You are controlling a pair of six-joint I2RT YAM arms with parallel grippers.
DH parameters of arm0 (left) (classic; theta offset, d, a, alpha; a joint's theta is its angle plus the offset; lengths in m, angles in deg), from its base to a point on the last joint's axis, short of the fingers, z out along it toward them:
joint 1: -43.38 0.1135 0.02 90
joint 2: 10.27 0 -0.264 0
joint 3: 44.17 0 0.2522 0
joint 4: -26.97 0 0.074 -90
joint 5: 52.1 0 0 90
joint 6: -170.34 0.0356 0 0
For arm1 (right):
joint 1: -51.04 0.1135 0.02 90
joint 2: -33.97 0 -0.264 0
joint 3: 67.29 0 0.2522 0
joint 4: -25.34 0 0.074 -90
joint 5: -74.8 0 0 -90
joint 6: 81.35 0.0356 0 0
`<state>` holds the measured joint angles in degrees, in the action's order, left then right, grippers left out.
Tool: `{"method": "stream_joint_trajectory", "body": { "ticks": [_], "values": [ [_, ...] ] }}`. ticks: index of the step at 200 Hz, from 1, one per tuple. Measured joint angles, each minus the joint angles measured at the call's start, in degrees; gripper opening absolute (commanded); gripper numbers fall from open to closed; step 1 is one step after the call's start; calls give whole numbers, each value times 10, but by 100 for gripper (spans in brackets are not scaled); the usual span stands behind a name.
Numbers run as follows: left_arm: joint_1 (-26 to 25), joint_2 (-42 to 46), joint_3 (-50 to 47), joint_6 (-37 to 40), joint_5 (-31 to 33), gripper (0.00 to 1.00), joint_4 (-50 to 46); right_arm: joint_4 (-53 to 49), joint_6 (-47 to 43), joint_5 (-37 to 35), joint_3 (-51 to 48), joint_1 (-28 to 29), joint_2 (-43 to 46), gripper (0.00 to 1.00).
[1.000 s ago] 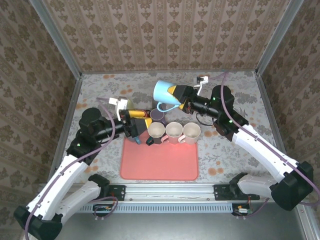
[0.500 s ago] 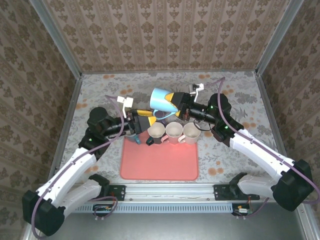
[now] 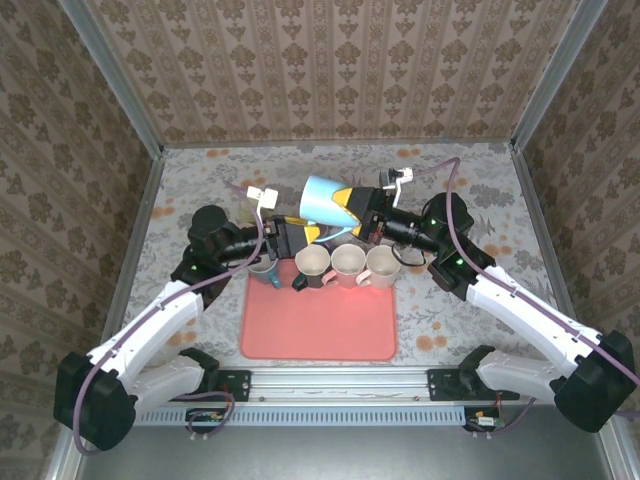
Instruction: Turn the mug right side up
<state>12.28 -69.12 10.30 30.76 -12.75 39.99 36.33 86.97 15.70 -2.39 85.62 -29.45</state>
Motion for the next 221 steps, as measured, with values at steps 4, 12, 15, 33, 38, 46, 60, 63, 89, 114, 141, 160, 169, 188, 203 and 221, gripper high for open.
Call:
{"method": "stream_joint_trajectory", "body": {
  "ticks": [4, 12, 15, 33, 38, 46, 60, 63, 89, 114, 141, 160, 169, 188, 203, 221],
  "values": [
    [0, -1, 0, -1, -2, 51, 7, 0, 1, 0, 0, 0, 0, 31],
    [-1, -2, 0, -6, -8, 46, 23, 4, 2, 3, 0, 2, -2, 30],
    [-1, -3, 0, -12, -11, 44, 29, 7, 4, 5, 0, 3, -2, 31],
    [-1, -3, 0, -23, -27, 25, 68, 22, 10, 9, 0, 4, -7, 30],
    [-2, -3, 0, -28, -32, 20, 78, 25, 13, 9, 0, 5, -8, 29],
    [-4, -4, 0, -35, -37, 11, 94, 31, 16, 9, -1, 5, -8, 29],
    [-4, -7, 0, -53, -47, 0, 111, 46, 12, 9, -3, 4, -8, 30],
    [-4, -8, 0, -57, -49, 0, 112, 49, 11, 9, -3, 4, -8, 31],
    [-3, -12, 0, -67, -57, 0, 120, 57, 9, 9, -10, 4, -8, 64],
    [-4, -9, 0, -55, -57, 0, 106, 35, -10, 4, -10, 6, 3, 92],
    [-20, 24, 14, 26, -43, 0, -30, -68, -84, -49, -10, 10, 52, 100],
    [-45, 55, 49, 111, -8, 0, -160, -132, -143, -100, -14, 8, 106, 100],
    [-60, 68, 68, 151, 8, 0, -212, -170, -177, -128, -12, 7, 131, 100],
    [-94, 84, 106, 221, 41, 0, -297, -275, -252, -191, 11, 4, 160, 100],
    [-132, 80, 131, 276, 83, 0, -358, -358, -316, -259, 34, 3, 174, 97],
    [-193, 56, 155, 338, 154, 0, -426, -426, -381, -330, 40, 1, 202, 94]
  ]
}}
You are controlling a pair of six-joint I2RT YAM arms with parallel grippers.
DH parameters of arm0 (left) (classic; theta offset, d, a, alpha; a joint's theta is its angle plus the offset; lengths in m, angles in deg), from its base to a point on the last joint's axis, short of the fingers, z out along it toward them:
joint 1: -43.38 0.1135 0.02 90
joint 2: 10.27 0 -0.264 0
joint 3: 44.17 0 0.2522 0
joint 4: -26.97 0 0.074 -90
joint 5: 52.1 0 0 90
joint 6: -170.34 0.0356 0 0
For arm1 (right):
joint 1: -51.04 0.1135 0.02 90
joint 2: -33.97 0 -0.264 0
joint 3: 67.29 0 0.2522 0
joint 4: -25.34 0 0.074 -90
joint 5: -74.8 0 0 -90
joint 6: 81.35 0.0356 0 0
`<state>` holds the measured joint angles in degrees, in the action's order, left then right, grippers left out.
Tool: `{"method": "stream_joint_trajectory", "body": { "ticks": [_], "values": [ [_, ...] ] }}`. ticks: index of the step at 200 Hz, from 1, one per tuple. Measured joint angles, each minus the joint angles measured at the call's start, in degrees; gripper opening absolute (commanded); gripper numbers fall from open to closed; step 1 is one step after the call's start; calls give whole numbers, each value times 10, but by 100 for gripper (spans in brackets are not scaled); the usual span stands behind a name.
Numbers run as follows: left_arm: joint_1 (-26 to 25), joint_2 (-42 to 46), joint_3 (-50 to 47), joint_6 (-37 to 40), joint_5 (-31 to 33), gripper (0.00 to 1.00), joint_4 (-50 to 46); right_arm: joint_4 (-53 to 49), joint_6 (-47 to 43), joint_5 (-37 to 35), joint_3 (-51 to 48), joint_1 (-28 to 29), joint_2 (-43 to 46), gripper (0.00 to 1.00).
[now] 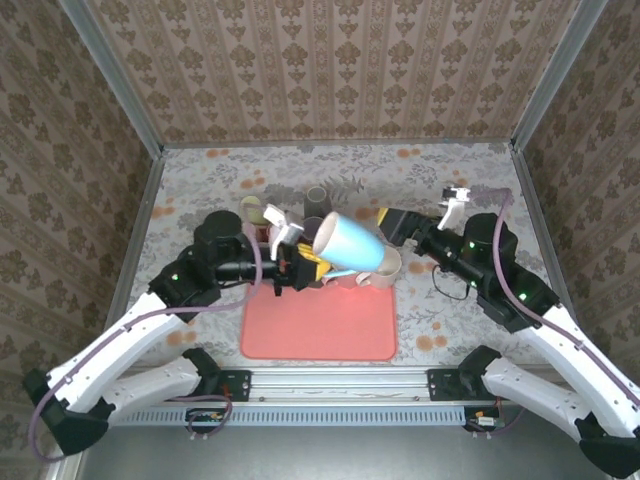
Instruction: Turn the mug right side up
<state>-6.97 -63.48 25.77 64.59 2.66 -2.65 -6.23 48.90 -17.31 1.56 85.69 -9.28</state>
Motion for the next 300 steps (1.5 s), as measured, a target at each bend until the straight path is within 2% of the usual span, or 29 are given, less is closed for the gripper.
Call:
{"method": "stream_joint_trajectory", "body": {
  "ticks": [32, 68, 92, 150, 248, 266, 290, 300],
  "values": [
    [-113, -108, 32, 91, 139, 0, -95, -73, -101, -77, 9, 0, 52, 93],
    [-169, -222, 37, 140, 238, 0, -139, -80, -154, -128, 5, 0, 106, 94],
    [-183, -285, 62, 156, 283, 0, -155, -99, -161, -163, 18, -1, 124, 100],
    [-187, -360, 99, 169, 357, 0, -155, -143, -166, -165, 37, -1, 115, 100],
    [-201, -413, 100, 169, 384, 0, -144, -148, -176, -139, 16, -1, 104, 100],
    [-206, -420, 100, 169, 389, 8, -139, -148, -176, -137, 14, -1, 103, 100],
    [-209, -423, 105, 173, 398, 34, -138, -148, -176, -135, 13, -1, 101, 100],
    [-209, -424, 108, 168, 401, 41, -136, -148, -176, -135, 12, -1, 101, 100]
  ]
}}
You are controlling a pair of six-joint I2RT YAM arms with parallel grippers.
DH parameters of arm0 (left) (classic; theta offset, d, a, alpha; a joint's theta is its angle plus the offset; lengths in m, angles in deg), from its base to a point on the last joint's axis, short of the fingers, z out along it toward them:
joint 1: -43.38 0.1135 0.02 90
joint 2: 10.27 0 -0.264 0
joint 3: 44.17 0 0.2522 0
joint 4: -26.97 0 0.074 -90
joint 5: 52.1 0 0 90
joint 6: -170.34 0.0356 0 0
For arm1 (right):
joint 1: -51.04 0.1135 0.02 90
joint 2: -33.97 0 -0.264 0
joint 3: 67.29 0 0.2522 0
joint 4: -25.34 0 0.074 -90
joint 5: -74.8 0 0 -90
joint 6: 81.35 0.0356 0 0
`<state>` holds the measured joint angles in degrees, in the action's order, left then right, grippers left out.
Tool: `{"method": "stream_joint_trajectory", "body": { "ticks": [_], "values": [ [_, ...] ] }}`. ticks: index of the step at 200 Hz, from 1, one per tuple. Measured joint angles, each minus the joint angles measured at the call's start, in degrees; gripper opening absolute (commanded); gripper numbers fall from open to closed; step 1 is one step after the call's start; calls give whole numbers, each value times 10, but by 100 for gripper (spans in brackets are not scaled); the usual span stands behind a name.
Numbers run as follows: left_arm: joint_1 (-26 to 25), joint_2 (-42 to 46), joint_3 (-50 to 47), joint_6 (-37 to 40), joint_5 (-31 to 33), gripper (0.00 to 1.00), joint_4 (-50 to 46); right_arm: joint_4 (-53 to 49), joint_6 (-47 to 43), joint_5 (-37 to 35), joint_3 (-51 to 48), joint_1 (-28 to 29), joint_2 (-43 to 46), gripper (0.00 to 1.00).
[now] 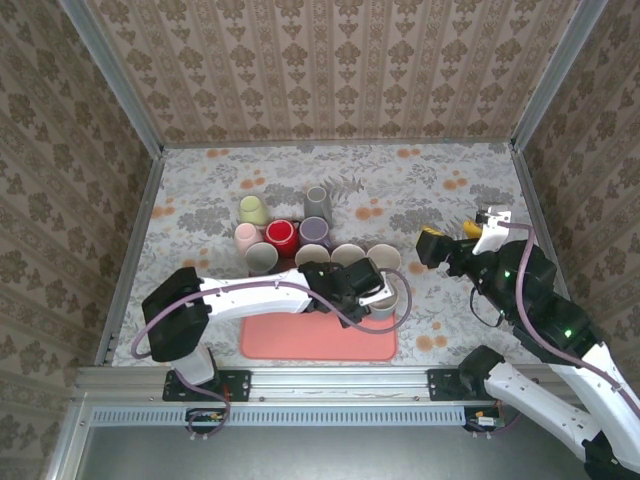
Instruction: Turn the mug right side up
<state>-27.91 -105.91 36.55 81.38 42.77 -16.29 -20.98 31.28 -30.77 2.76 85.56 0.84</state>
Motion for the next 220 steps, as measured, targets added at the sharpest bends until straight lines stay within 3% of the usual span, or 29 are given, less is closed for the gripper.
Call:
{"method": "stream_joint_trajectory", "body": {
  "ticks": [53, 114, 156, 183, 220],
  "values": [
    [0, 4, 2, 1, 21, 53, 6, 0, 0, 3, -8, 0, -2, 100],
    [0, 53, -19, 1, 31, 55, 3, 0, 0, 15, -8, 0, -35, 100],
    [9, 116, -22, 1, 1, 55, -14, 0, 1, 28, -7, 0, -66, 100],
    [56, 172, -21, -8, -43, 55, -20, 0, 1, 38, 5, 0, -98, 100],
    [183, 237, -13, -54, -95, 59, -23, 0, 2, 53, 23, 0, -150, 100]
  ]
}}
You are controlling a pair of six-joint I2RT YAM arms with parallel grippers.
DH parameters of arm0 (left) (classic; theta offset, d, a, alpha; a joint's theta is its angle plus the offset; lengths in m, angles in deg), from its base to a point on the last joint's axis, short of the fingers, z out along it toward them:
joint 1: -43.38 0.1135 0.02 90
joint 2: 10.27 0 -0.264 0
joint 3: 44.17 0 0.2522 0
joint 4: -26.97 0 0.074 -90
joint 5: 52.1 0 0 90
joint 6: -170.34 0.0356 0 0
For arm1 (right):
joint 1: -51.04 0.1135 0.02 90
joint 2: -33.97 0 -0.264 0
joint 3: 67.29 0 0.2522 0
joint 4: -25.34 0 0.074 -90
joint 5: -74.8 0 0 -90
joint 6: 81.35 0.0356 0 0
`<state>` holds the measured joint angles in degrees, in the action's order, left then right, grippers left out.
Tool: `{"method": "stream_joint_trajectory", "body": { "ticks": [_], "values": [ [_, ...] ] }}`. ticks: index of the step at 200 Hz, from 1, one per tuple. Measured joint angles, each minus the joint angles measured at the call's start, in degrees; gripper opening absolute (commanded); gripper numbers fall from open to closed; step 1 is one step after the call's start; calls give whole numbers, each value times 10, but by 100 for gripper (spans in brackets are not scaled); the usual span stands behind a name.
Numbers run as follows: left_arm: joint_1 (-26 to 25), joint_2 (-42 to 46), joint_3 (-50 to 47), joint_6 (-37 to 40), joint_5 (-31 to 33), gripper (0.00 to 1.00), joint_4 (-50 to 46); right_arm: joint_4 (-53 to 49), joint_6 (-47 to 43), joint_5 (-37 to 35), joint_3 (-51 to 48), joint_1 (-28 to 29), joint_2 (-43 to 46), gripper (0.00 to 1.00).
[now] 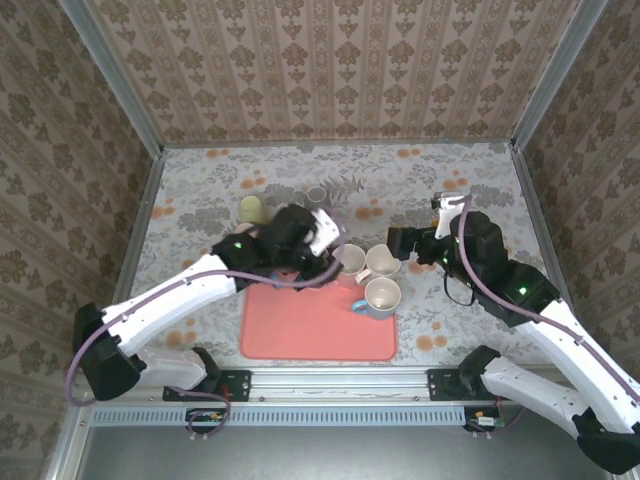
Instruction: Turn the mug right side up
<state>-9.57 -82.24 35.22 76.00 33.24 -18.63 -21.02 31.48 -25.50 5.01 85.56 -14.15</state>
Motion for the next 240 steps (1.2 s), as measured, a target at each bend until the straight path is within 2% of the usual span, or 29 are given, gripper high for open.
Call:
{"method": "stream_joint_trajectory", "body": {
  "ticks": [57, 80, 99, 144, 181, 221, 240],
  "values": [
    [169, 68, 3, -102, 3, 61, -30, -9, -4, 36, 63, 0, -143, 100],
    [228, 86, -21, -155, 17, 62, -34, -25, -8, 37, 125, 0, -238, 100],
    [257, 96, -48, -194, 36, 62, -40, -37, -17, 37, 200, 3, -334, 100],
    [264, 148, -86, -243, 67, 62, -41, -72, -28, 51, 374, 9, -546, 100],
    [260, 199, -96, -257, 76, 62, -30, -129, -48, 53, 565, 10, -717, 100],
    [237, 207, -97, -257, 77, 62, -20, -206, -65, 26, 758, 10, -864, 100],
    [223, 210, -97, -257, 77, 62, -19, -233, -66, 16, 814, 8, -910, 100]
  ]
}}
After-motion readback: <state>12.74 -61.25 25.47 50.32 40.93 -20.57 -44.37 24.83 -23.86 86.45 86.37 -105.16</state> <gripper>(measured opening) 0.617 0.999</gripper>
